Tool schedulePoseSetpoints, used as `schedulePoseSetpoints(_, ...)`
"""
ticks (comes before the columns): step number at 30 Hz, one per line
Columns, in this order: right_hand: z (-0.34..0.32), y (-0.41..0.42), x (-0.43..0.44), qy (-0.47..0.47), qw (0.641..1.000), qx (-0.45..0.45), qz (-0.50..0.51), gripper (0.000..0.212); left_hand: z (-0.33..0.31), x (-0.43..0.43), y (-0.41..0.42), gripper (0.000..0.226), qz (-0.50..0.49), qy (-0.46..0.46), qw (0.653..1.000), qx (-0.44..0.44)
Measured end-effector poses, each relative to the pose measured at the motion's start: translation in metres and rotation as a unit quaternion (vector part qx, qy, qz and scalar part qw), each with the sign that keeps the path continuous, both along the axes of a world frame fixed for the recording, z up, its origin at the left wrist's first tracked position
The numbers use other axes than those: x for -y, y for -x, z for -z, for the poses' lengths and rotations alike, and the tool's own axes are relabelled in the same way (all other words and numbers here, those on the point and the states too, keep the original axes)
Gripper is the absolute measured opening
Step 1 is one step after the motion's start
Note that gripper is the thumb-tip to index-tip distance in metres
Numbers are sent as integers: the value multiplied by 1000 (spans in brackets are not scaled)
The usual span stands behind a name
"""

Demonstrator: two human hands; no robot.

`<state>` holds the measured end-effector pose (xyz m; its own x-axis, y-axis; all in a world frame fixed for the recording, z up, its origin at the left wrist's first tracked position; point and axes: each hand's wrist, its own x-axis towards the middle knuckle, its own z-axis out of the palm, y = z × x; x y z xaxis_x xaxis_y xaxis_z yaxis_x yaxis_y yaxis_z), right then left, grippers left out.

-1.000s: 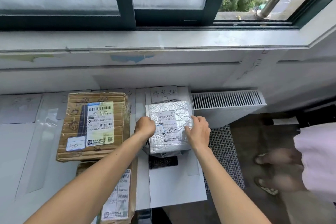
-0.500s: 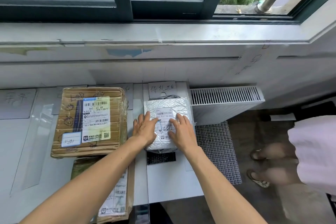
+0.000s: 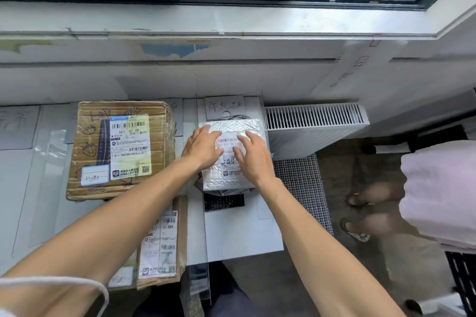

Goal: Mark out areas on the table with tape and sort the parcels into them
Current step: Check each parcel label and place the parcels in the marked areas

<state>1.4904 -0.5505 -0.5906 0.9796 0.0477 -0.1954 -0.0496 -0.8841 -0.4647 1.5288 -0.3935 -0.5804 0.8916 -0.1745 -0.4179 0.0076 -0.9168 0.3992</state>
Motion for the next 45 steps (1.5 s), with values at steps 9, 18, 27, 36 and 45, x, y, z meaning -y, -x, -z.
schedulePoseSetpoints(9,-91,-76,-42,5,993,120,-23,44,-106,-49,-72,42,58,25,976,208)
schedulePoseSetpoints(18,-162,-96,-153,72,978,156,-122,48,-170,-190,-65,51,-14,-104,968,228)
schedulePoseSetpoints(27,-190,-35,-343,124,958,155,-208,46,-193,-382,30,57,-92,-155,965,192)
schedulePoseSetpoints(36,-212,26,-541,107,938,168,-285,48,-214,-572,117,59,-177,-190,949,180)
schedulePoseSetpoints(45,-226,63,-672,94,911,180,-359,47,-212,-689,181,58,-264,-180,935,154)
